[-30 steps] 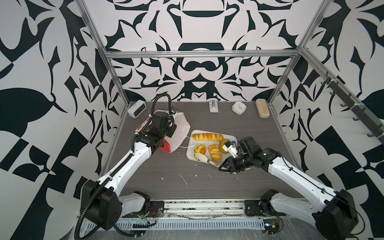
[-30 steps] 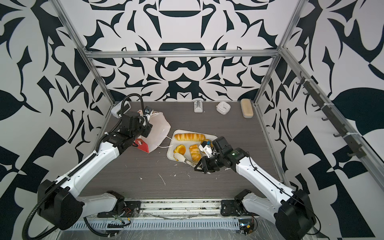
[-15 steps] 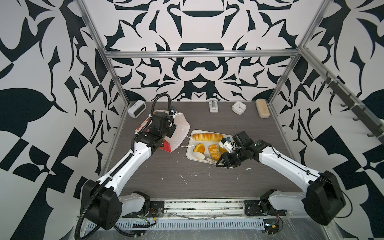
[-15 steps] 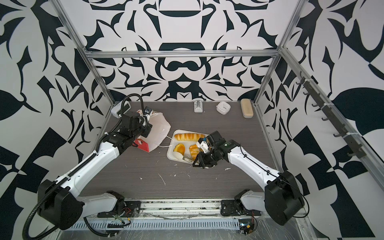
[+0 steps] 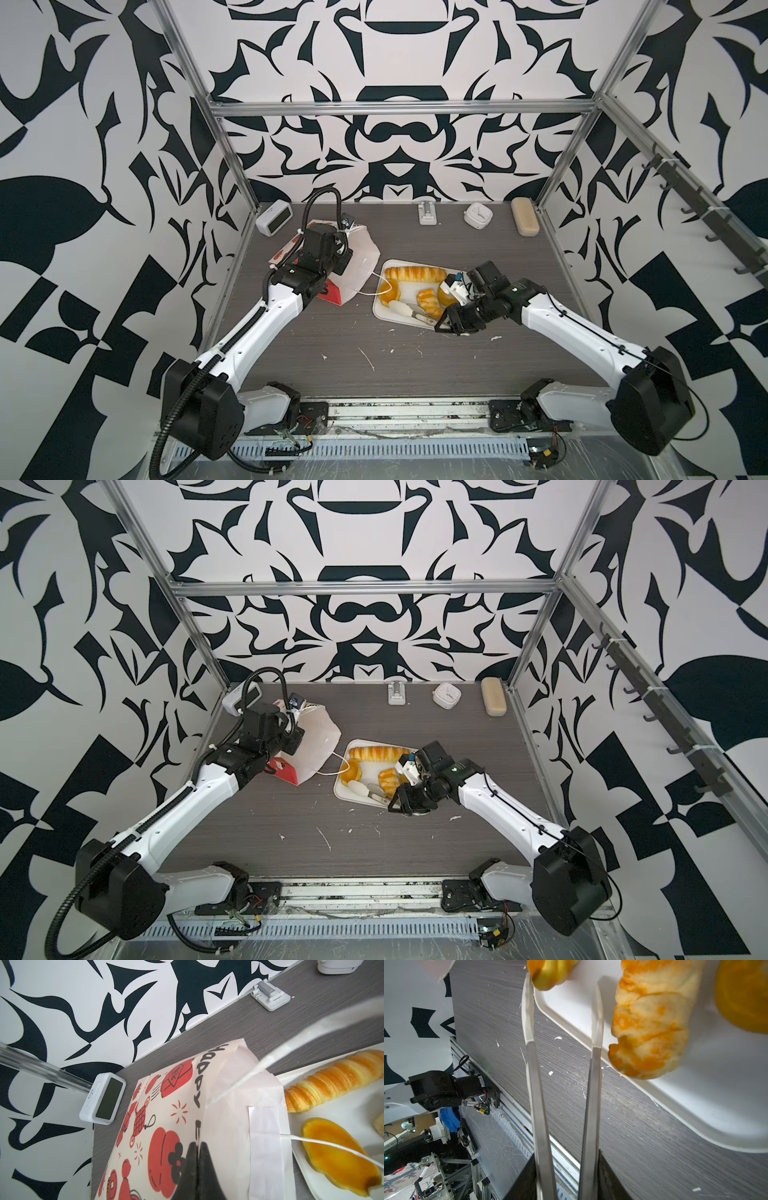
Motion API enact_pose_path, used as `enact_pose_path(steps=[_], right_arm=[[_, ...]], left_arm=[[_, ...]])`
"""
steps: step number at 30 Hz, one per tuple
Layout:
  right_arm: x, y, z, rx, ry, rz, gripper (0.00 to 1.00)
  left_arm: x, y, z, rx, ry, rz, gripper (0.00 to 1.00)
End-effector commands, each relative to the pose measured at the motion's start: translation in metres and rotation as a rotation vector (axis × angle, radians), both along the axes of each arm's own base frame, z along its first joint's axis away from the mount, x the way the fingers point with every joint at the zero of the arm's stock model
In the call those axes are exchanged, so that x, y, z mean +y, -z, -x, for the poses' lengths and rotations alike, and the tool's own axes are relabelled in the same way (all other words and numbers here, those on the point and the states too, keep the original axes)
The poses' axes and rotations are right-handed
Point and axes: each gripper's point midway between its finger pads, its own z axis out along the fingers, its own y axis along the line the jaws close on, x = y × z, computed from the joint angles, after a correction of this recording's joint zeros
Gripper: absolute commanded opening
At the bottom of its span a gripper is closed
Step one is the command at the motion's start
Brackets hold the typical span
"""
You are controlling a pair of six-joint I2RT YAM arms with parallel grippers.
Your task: Take the fake bread out of the paper bag
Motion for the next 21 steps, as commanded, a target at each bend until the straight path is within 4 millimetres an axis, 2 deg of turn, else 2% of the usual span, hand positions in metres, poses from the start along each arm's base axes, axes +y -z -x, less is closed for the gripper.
enact_pose_path(steps=[1,6,13,18,21], right_arm=[[-0.002,-0.030,-0.005,-0.096,-0.004,-0.026,0.42],[-0.015,-0.051,-0.002,-0.162,0.020,0.017,0.41],[-0.029,-0.082,-0.013,-0.278,-0.004,0.124,0.40],[-0.018,-0.090,-0.016,-0.316,-0.079,0.177,0.38],[-0.009,-0.086,-0.017,-0.325,-0.140,0.252,0.37]], left_arm=[[0.002,0.001,-0.001,-0.004,-0.009,0.003,0.00],[0.003,-0.003,-0.001,-0.014,-0.014,0.007,0.00],[0.004,-0.004,-0.001,-0.019,-0.019,0.014,0.00],[0.011,-0.007,-0.003,-0.028,-0.044,0.014,0.00],[0.018,-0.012,-0.005,-0.027,-0.073,0.027,0.00]])
